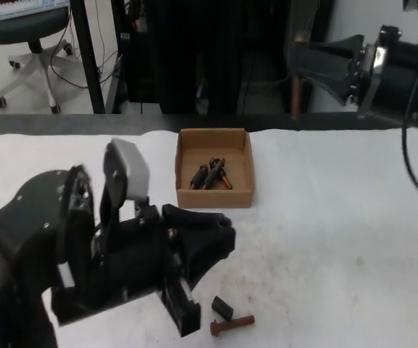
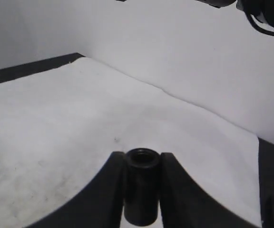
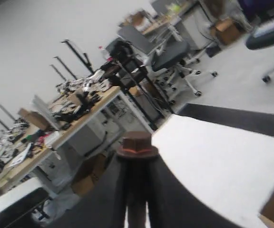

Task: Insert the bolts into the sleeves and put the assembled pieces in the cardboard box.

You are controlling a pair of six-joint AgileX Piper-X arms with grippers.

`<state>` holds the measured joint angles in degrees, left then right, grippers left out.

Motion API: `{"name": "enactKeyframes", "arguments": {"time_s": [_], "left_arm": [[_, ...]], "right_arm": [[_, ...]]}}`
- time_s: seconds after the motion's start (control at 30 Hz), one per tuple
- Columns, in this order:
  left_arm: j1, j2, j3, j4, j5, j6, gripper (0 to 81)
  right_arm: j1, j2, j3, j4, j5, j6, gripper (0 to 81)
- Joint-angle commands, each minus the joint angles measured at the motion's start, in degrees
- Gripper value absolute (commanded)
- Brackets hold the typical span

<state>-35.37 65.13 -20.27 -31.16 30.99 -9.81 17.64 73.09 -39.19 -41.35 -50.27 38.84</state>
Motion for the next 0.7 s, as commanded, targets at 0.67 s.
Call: {"name": "enactKeyframes", "arguments": {"time_s": [0.67], "left_arm": [[7.77, 2.74, -1.74, 23.78, -18.07, 26.55, 0.2]], "right_arm": [[11.50, -1.00, 5.46, -9.88, 2.81, -2.87, 0.8]]}}
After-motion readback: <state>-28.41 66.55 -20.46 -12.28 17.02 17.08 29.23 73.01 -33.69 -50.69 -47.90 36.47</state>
